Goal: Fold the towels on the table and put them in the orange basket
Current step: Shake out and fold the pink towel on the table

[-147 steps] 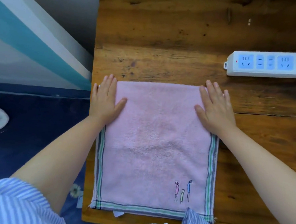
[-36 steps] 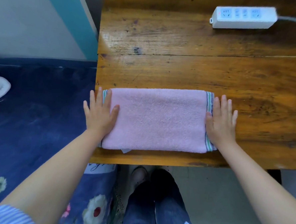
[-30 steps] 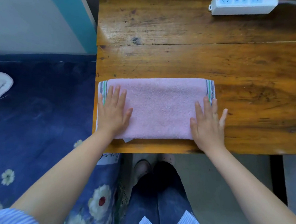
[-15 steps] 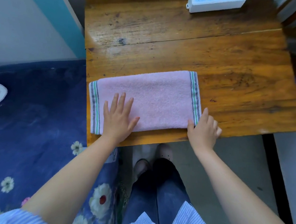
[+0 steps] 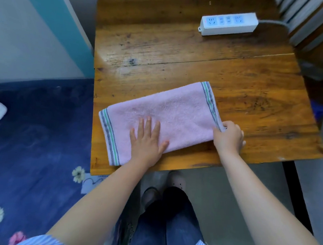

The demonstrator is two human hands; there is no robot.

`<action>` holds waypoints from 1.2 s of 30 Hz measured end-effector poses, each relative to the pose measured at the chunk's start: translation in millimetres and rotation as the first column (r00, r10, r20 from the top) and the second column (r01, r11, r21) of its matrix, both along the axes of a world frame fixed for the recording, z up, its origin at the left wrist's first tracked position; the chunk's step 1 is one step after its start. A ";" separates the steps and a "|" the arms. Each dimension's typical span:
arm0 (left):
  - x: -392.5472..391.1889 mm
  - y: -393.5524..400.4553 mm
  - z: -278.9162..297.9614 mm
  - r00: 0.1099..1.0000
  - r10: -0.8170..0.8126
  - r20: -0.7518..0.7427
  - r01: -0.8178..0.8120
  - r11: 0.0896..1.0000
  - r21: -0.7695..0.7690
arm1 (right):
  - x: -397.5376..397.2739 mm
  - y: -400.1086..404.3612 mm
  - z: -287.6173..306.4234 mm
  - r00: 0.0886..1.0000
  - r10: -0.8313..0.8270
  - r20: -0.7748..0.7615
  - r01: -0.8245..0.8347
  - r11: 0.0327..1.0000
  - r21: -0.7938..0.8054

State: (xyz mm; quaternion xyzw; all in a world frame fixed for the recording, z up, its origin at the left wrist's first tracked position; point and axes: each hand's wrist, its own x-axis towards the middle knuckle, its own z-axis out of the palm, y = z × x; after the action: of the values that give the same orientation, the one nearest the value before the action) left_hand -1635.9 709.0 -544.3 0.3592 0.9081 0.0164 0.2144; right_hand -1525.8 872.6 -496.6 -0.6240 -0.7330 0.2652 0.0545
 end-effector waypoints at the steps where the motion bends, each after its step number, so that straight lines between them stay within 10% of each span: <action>1: 1.3 3.9 2.6 1.000 -0.012 0.006 0.012 1.000 0.021 | -3.3 5.9 6.7 0.997 0.033 -0.067 -0.031 0.999 0.039; 6: -16.6 -4.5 19.8 0.982 0.135 0.128 -0.174 0.914 0.368 | -26.6 -1.3 39.7 0.886 0.261 -0.384 -0.202 0.961 0.186; 11: -39.2 -34.0 32.7 0.868 0.336 0.366 -0.492 0.683 0.540 | -50.0 -68.1 47.3 0.678 0.635 -0.370 -0.453 0.757 0.471; 16: -63.4 -55.0 41.6 0.338 0.360 0.870 -0.939 0.189 0.287 | -59.2 -122.3 26.9 0.555 0.713 -0.428 -0.581 0.701 0.414; 19: -77.8 -62.0 43.1 0.165 0.254 0.953 -0.982 0.130 0.135 | -60.8 -141.3 14.4 0.535 0.711 -0.456 -0.668 0.687 0.288; 25: -95.0 -61.8 45.6 0.431 0.342 0.835 -0.867 0.412 0.279 | -55.2 -156.6 -5.7 0.466 0.786 -0.407 -0.810 0.564 0.161; 32: -100.7 -65.2 32.3 0.518 0.549 0.656 -0.837 0.482 0.258 | -42.9 -145.9 -4.1 0.340 0.834 -0.434 -0.895 0.429 0.124; 36: -93.5 -70.0 29.8 0.617 0.576 0.536 -0.779 0.545 0.311 | -46.9 -118.2 3.9 0.409 0.849 -0.334 -0.813 0.505 0.289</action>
State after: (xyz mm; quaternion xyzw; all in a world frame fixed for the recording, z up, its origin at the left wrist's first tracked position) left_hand -1729.4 639.1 -514.5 0.0043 0.8764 0.4098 0.2528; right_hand -1572.7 754.4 -492.7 -0.0985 -0.9225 0.3589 0.1028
